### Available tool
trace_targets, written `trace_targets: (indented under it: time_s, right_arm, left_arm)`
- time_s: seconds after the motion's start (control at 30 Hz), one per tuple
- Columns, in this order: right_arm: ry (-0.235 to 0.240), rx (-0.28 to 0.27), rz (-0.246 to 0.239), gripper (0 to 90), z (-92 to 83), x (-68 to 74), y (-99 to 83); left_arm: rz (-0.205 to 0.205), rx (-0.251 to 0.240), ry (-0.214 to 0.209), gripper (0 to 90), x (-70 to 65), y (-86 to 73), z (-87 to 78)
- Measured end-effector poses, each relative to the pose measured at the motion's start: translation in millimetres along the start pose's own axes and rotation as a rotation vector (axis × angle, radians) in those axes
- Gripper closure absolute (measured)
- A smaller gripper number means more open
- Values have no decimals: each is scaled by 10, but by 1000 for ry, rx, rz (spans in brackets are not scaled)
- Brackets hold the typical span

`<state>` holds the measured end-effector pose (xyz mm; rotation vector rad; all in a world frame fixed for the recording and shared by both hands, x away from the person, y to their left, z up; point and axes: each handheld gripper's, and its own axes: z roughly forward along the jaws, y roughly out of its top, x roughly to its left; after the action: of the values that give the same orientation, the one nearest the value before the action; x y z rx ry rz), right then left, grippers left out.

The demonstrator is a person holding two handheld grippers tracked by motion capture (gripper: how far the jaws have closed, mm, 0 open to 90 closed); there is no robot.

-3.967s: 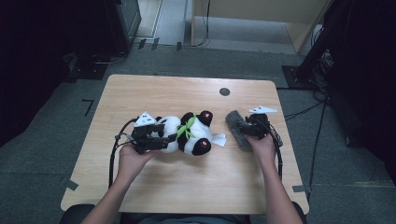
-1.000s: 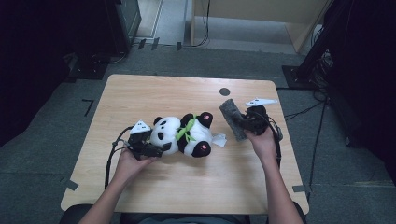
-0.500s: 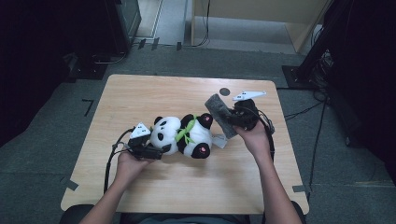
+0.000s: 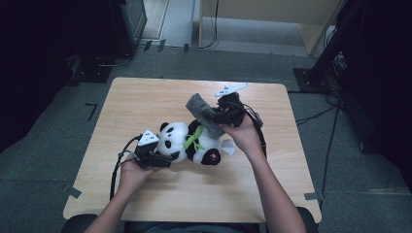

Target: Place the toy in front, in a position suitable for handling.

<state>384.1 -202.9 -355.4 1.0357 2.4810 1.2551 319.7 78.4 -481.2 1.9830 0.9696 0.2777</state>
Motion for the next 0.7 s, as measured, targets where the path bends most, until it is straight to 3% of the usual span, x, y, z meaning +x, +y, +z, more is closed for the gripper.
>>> trace_targets:
  time_s: [0.13,0.4,0.7]
  right_arm:
    - [25,25,-37,749,181,90,99]
    - [85,80,-65,748,580,222,323]
    - [98,139,-111,748,977,445,459]
  left_arm:
    - [-2,-15,5,69,-11,-31,-4]
    - [-12,-28,9,69,-5,-49,-2]
    - [-24,-29,14,69,-14,-43,2]
